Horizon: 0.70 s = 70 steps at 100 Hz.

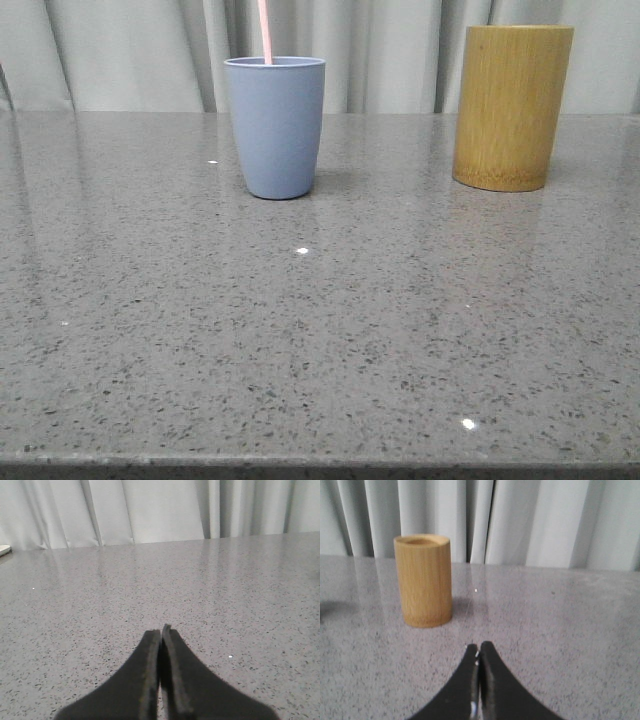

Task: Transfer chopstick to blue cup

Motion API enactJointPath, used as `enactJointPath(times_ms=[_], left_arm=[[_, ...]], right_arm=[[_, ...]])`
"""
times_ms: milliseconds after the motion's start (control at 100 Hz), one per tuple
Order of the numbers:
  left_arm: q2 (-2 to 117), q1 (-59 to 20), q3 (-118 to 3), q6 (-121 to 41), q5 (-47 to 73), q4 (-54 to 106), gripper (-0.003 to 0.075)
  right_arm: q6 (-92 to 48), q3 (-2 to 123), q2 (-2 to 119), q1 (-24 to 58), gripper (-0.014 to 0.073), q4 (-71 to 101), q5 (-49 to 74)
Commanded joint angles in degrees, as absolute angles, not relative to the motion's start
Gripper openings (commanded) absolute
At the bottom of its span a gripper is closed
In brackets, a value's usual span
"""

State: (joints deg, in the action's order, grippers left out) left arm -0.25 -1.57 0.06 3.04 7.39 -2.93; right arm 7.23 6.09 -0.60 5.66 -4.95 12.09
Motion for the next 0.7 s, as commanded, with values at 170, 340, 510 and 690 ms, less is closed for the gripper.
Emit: enactJointPath(times_ms=[170, 340, 510, 690], left_arm=[[-2.17, -1.41, 0.65, 3.51, 2.39, -2.94, -0.0019], [-2.17, -1.41, 0.65, 3.51, 2.39, -2.94, -0.0019], [-2.17, -1.41, 0.65, 3.51, 2.39, -2.94, -0.0019], [-2.17, -1.41, 0.65, 3.51, 2.39, -2.94, -0.0019]], right_arm=[[6.74, 1.75, -1.79, 5.36, -0.0068, -4.75, 2.26], [6.74, -1.44, -1.79, 5.36, -0.0068, -4.56, -2.11], [6.74, -1.62, -1.79, 5.36, -0.0068, -4.56, -2.98], [6.74, -1.57, -1.79, 5.36, -0.0068, -4.56, -2.93]])
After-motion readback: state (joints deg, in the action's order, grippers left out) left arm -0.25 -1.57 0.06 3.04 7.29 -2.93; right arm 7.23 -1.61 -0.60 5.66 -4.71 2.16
